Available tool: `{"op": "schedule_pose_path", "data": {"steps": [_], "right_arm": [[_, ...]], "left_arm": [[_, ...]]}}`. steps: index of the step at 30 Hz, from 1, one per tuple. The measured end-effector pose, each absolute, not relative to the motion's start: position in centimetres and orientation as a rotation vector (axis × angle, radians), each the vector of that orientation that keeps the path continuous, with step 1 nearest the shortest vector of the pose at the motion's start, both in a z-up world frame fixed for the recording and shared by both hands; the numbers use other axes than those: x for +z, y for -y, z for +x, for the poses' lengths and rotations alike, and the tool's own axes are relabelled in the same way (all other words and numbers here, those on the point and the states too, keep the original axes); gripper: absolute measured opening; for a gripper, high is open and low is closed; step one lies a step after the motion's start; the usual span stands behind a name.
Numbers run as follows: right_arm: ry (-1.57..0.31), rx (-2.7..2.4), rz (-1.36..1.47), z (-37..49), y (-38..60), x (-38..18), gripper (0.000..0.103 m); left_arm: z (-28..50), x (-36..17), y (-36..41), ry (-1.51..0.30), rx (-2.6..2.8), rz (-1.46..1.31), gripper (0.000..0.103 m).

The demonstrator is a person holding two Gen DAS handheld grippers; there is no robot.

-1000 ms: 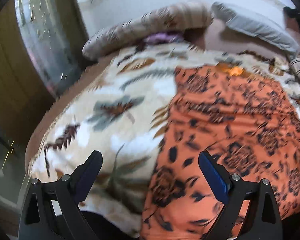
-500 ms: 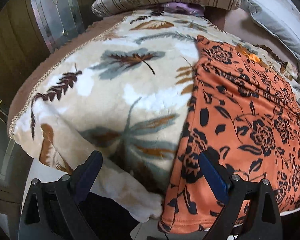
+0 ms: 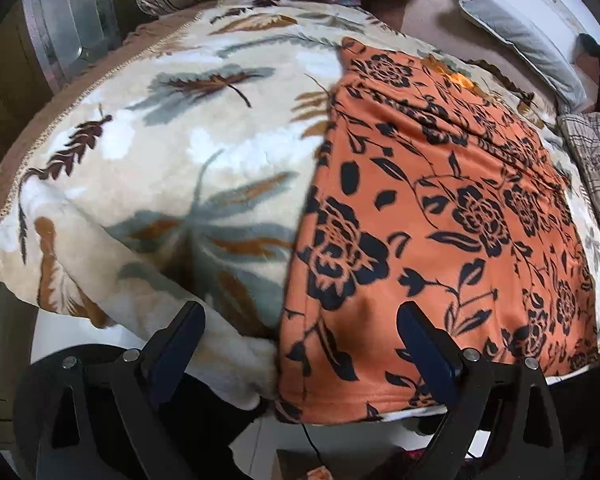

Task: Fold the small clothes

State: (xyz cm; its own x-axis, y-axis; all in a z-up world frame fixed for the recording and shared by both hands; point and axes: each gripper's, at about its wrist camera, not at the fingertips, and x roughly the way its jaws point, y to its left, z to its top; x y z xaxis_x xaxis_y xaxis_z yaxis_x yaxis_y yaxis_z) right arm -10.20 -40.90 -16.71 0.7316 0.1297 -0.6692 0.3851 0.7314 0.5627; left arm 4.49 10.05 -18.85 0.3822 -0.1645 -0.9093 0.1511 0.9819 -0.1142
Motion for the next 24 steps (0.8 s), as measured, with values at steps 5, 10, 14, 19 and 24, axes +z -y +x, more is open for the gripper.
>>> {"op": "schedule_pose_path", "data": {"steps": [5, 10, 14, 19, 24], "right_arm": [[-0.752, -0.154, 0.752, -10.1, 40.6, -16.7, 0.075], [-0.753, -0.156, 0.759, -10.0, 40.6, -16.8, 0.075], [-0.752, -0.151, 0.753, -9.9, 40.4, -16.7, 0.075], [-0.744, -0.142, 0.750, -9.5, 40.1, -16.5, 0.075], [-0.741, -0.125, 0.742, -8.4, 39.1, -16.0, 0.075]], "left_arm": [[4.2, -18.7, -9.4, -1.163, -0.226, -0.002, 0.096], [4.3, -18.8, -9.3, -1.151, -0.175, 0.035, 0.096], [4.0, -18.6, -8.6, -1.116, -0.149, 0.092, 0.096], [3.9, -17.8, -7.8, -1.067, -0.128, 0.146, 0.096], [4.0, -17.5, -7.5, -1.053, -0.120, 0.159, 0.096]]}}
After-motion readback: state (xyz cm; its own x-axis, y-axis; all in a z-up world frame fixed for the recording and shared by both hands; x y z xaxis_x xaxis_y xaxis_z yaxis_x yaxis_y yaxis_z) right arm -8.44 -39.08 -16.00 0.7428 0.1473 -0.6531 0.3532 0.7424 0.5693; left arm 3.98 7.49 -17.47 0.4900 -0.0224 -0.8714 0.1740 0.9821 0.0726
